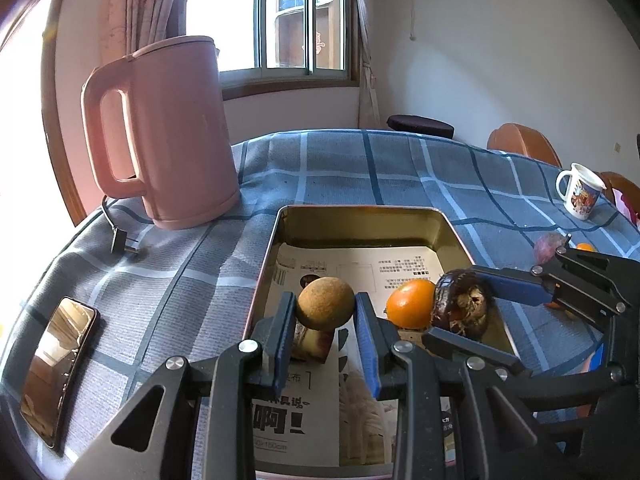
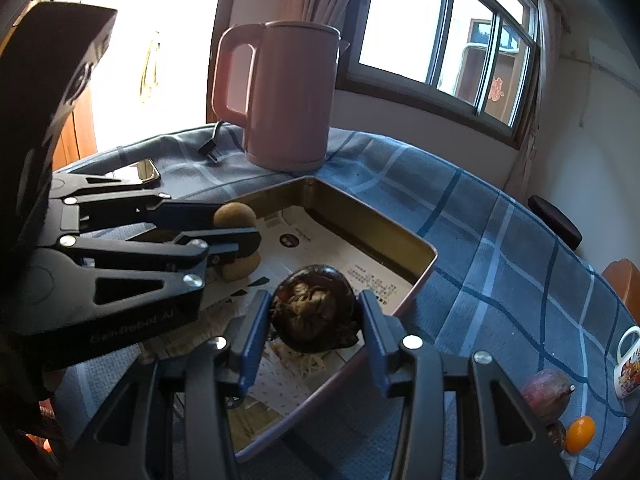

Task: Organize fruits
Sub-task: 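Open the left gripper to drop the fruit while the right gripper releases the jar into the tin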

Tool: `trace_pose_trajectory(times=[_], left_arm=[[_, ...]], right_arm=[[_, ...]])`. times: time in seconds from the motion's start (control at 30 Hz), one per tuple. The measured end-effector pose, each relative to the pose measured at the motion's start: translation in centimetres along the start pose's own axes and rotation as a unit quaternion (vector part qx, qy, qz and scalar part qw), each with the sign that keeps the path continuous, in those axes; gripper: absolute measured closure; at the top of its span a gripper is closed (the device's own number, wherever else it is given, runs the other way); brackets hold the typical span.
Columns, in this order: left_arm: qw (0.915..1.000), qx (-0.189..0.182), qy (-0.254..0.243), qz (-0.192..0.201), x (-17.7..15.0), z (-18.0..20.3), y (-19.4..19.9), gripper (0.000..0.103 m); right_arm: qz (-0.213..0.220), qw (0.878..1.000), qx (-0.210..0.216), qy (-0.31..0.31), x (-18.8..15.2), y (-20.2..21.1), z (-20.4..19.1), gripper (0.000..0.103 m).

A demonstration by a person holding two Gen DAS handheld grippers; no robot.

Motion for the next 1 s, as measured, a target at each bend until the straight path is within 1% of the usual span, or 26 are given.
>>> trace_pose_trajectory(times=[0.1, 0.13, 0.17, 0.23, 0.27, 0.37, 0.47, 0.57, 0.67, 0.77, 0.87, 1.0], left_arm=[[1.0000, 0.002, 0.000, 0.000, 0.0, 0.0, 0.0, 0.069], [1.0000, 0.003, 0.001, 0.003, 0.0, 0.0, 0.1, 0.060], [1.0000, 0.006, 0.002, 0.008, 0.1, 0.0, 0.3, 0.048], [0.9997, 0.011, 0.005, 0.021, 0.2, -0.2, 0.7, 0.034], [0.9993, 0.013, 0.007, 0.033, 0.4, -0.2, 1.2, 0.032], [0.9987, 0.005, 0.008, 0.050, 0.7, 0.1, 2.3, 0.032], [0.9977, -0.006, 0.013, 0.066, 1.1, 0.3, 3.4, 0.032], [0.9966, -0.017, 0.016, 0.080, 1.4, 1.2, 4.3, 0.032], [0.9960, -0.035, 0.009, 0.082, 1.5, 3.0, 4.6, 0.032], [0.9955, -0.052, -0.006, 0.079, 1.3, 5.2, 4.6, 0.032], [0.9946, -0.062, -0.030, 0.077, 1.1, 7.8, 4.6, 0.031], [0.9931, -0.073, -0.058, 0.071, 0.7, 10.7, 4.4, 0.031]], right_arm=[[-0.005, 1.000, 0.001, -0.002, 0.0, -0.2, 0.0, 0.055], [-0.006, 1.000, 0.001, -0.001, -0.1, -0.2, 0.0, 0.054], [-0.006, 1.000, -0.001, -0.001, 0.0, -0.2, 0.0, 0.050], [-0.002, 1.000, -0.002, 0.000, 0.0, -0.1, 0.0, 0.044], [0.001, 1.000, -0.005, -0.003, 0.0, 0.0, 0.1, 0.044], [0.010, 1.000, -0.012, -0.019, -0.1, 0.7, 0.8, 0.044], [0.021, 0.999, -0.029, -0.041, -0.8, 2.4, 2.4, 0.043], [0.033, 0.995, -0.055, -0.070, -2.0, 5.1, 4.9, 0.038], [0.036, 0.989, -0.090, -0.108, -3.9, 7.7, 8.4, 0.036], [0.022, 0.981, -0.131, -0.143, -6.7, 9.8, 12.1, 0.034], [0.005, 0.971, -0.162, -0.174, -9.2, 10.9, 15.0, 0.034], [-0.012, 0.964, -0.164, -0.208, -11.2, 11.0, 17.3, 0.035]])
Point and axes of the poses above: each gripper's, at about its wrist camera, not at the fingertips, and y roughly against the way its jaws point, z to its right, x to its top, the point moved 6 cm from there along -y, roughly the way its jaws point, and after that the axes turned 2 degrees about -z, right-handed, at the moved point
